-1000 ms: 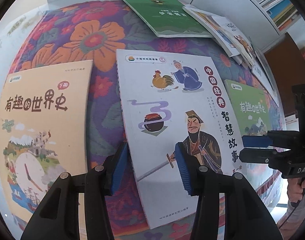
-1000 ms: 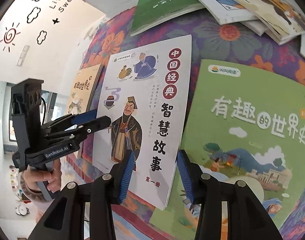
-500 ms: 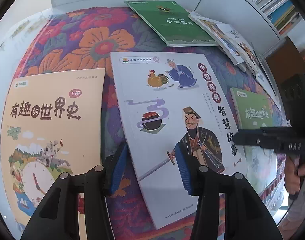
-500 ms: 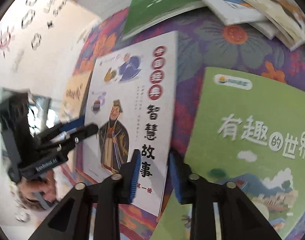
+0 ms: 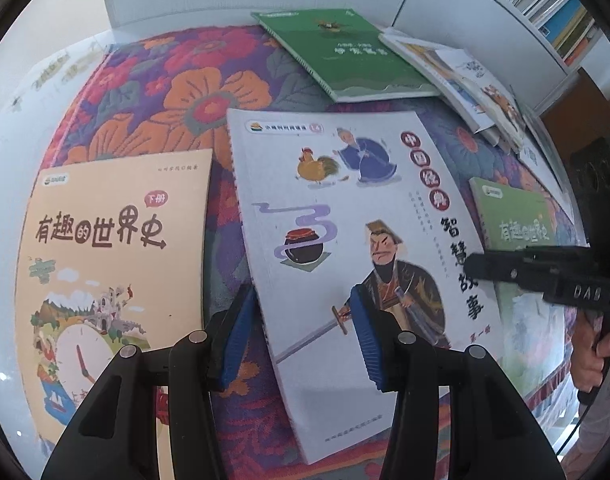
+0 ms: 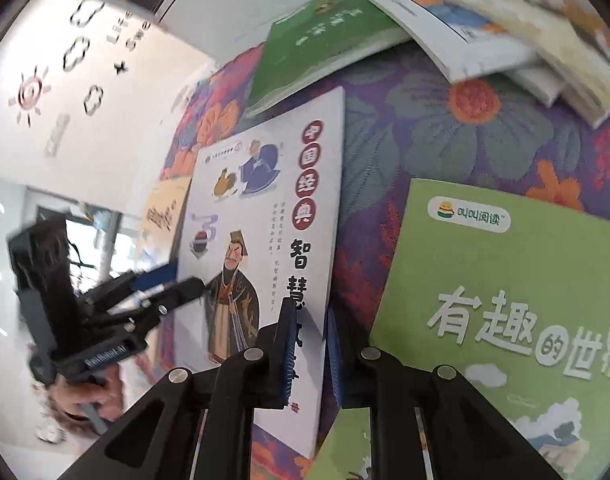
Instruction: Organize books
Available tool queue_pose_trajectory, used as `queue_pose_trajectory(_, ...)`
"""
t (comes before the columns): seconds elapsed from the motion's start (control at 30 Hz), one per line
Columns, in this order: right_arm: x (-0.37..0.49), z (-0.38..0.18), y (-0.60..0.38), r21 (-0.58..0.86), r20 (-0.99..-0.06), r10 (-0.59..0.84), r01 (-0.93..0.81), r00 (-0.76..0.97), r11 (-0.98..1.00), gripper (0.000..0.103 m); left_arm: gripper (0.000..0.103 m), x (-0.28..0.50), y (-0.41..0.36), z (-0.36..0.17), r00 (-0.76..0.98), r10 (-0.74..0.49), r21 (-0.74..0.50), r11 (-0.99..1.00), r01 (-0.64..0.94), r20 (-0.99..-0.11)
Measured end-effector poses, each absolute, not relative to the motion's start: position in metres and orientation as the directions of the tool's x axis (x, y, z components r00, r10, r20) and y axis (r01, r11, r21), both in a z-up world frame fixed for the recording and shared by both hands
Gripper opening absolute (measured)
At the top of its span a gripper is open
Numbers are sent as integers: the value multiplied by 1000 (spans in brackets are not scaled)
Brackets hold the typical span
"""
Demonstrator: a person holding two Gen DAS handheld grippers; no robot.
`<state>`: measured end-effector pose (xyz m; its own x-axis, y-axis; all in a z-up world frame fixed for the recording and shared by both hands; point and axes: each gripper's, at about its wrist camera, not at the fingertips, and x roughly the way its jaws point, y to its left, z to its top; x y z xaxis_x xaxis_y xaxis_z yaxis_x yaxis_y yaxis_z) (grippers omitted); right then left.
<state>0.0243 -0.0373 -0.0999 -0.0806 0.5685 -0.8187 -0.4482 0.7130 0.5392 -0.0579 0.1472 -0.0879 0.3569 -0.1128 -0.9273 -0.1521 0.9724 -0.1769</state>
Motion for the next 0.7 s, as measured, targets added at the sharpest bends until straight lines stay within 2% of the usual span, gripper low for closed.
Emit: queue_pose_trajectory(0.7,-23,-49,-15,467,-839,544,-545,-23,696,13,45,-71,135,-34,444,-126,-178,981,-76,-887)
